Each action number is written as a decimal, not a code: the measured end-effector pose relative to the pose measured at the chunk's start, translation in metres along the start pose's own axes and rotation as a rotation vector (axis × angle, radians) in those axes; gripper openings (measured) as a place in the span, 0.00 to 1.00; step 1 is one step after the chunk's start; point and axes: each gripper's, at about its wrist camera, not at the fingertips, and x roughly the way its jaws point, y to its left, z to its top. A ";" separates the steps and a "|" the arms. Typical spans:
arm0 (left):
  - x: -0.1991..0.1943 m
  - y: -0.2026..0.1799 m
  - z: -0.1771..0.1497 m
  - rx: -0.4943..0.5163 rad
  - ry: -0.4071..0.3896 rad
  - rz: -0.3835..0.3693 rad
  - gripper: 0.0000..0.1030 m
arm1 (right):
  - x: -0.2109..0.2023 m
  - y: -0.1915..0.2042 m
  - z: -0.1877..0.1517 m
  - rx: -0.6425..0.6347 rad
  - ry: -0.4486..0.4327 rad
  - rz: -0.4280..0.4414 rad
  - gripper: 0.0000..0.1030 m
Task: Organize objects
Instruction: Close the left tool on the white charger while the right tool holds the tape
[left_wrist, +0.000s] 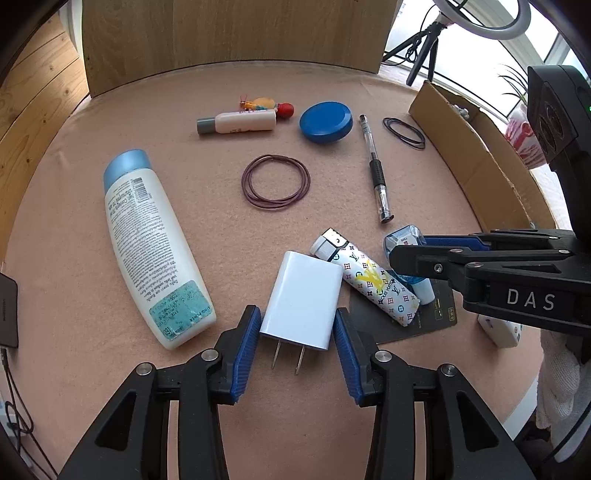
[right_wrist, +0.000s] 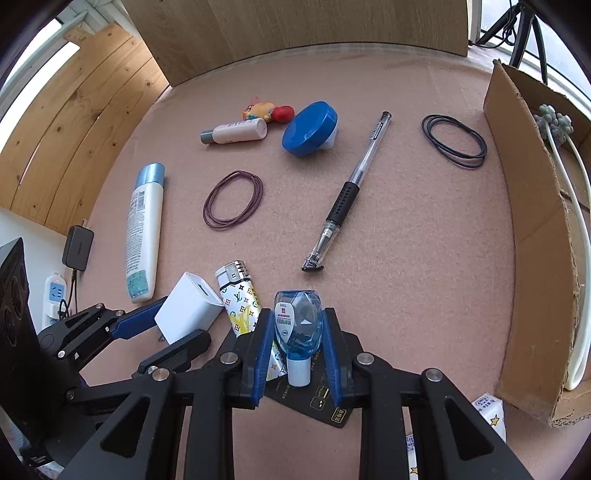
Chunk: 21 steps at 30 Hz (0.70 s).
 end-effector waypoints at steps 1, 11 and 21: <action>-0.001 0.000 0.000 0.003 -0.001 0.003 0.42 | -0.002 -0.001 -0.001 0.003 -0.004 0.002 0.23; -0.009 0.008 0.014 -0.078 -0.039 -0.013 0.37 | -0.049 -0.019 -0.008 0.037 -0.093 0.041 0.22; -0.032 -0.020 0.039 -0.059 -0.105 -0.060 0.37 | -0.097 -0.069 -0.018 0.130 -0.180 0.040 0.22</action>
